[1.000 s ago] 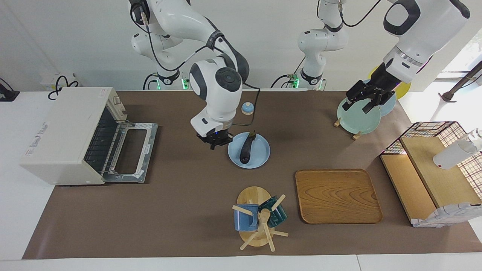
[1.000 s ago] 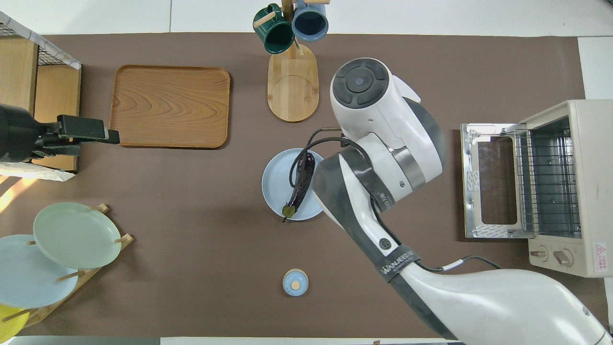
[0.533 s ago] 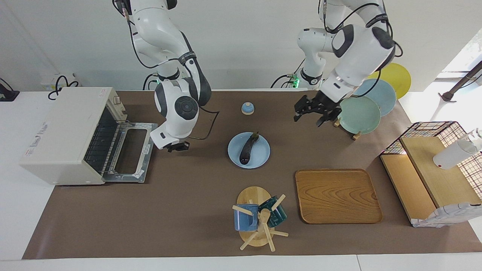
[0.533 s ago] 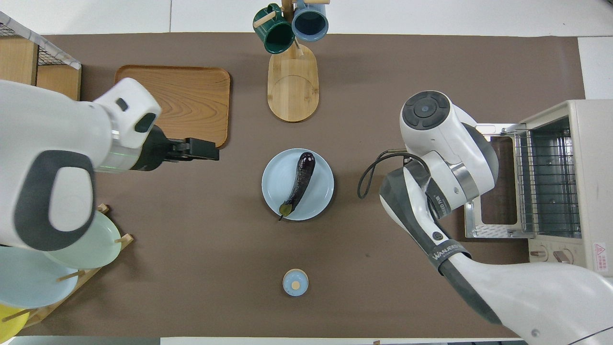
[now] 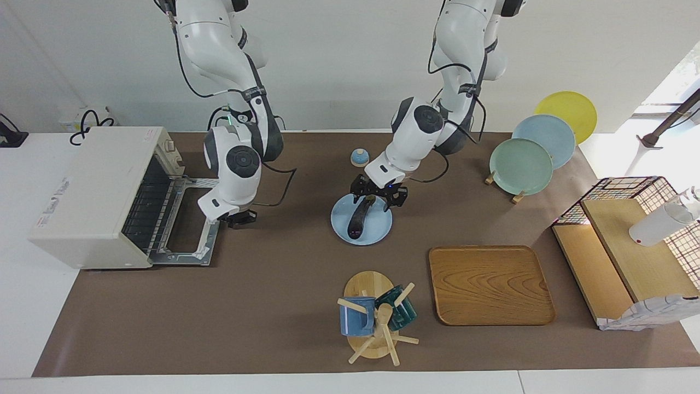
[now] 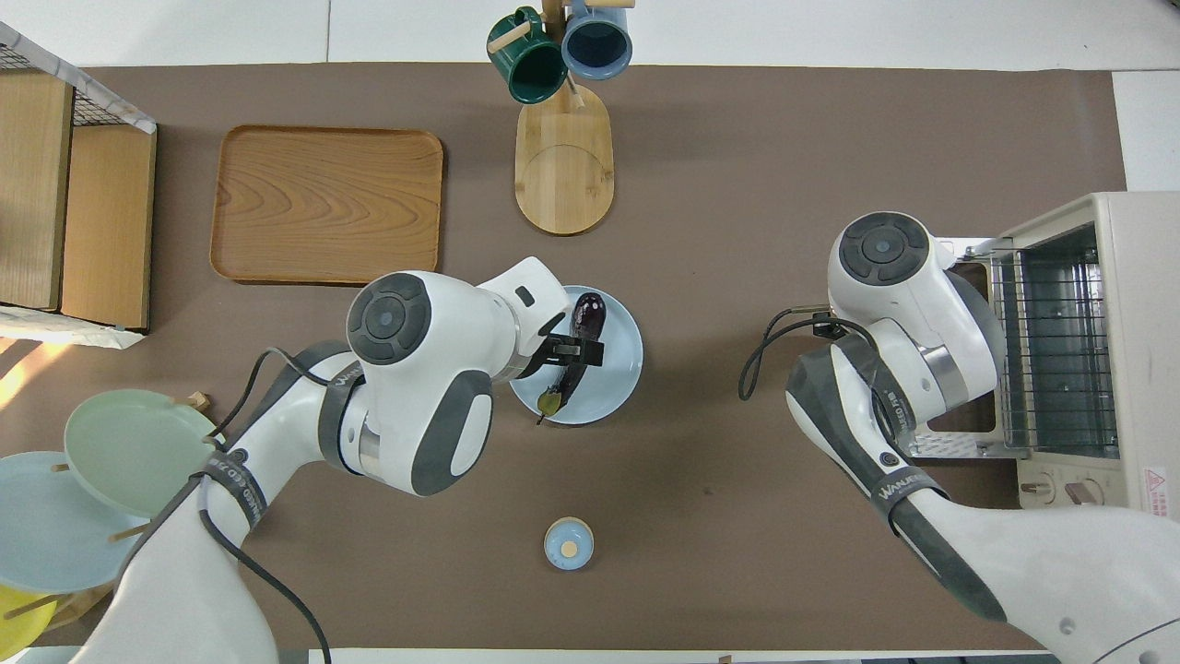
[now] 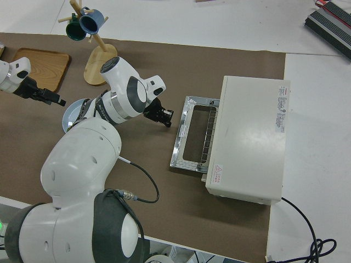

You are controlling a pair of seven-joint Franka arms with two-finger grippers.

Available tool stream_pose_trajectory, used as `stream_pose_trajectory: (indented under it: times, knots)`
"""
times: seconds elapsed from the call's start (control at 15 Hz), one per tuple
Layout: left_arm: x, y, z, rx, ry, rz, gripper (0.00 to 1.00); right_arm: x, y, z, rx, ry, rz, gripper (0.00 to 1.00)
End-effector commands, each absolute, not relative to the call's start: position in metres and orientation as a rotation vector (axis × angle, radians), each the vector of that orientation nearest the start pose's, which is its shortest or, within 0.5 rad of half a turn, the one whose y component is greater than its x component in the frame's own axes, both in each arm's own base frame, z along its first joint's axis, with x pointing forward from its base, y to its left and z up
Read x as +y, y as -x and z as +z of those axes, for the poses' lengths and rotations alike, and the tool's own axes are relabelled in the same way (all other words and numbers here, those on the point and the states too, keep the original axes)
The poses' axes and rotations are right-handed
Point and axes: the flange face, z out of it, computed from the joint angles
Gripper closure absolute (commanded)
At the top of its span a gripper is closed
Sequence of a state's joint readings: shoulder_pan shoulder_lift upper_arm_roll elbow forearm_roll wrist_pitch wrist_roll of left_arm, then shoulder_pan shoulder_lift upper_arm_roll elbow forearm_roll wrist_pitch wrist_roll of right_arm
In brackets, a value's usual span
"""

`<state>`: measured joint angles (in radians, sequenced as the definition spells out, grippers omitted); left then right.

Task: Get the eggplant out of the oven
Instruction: 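Lower the left gripper to the eggplant while the right gripper withdraws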

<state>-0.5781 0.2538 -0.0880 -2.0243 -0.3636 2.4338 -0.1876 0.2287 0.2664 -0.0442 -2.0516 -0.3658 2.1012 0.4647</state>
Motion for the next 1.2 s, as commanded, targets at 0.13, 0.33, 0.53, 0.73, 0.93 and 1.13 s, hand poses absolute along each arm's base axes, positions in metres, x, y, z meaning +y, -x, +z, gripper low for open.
stream_pose_trajectory:
  times: [0.13, 0.33, 0.53, 0.73, 0.93, 1.13]
  knots:
    - [-0.397, -0.466, 0.308, 0.382, 3.428, -0.070, 0.00, 0.073, -0.540, 0.288, 0.021, 3.507, 0.184, 1.00]
    - [-0.396, -0.466, 0.307, 0.381, 3.425, -0.067, 0.00, 0.071, -0.539, 0.288, 0.001, 3.510, 0.165, 1.00]
    - [-0.394, -0.468, 0.306, 0.383, 3.420, -0.071, 0.31, 0.066, -0.543, 0.293, -0.149, 3.568, 0.164, 1.00]
    - [-0.390, -0.474, 0.304, 0.359, 3.424, -0.087, 0.91, 0.052, -0.556, 0.316, -0.230, 3.578, 0.208, 1.00]
    - [-0.383, -0.485, 0.310, 0.329, 3.433, -0.110, 1.00, 0.030, -0.577, 0.368, -0.293, 3.593, 0.252, 1.00]
    - [-0.357, -0.514, 0.353, 0.257, 3.459, -0.134, 1.00, -0.001, -0.572, 0.416, -0.351, 3.567, 0.217, 1.00]
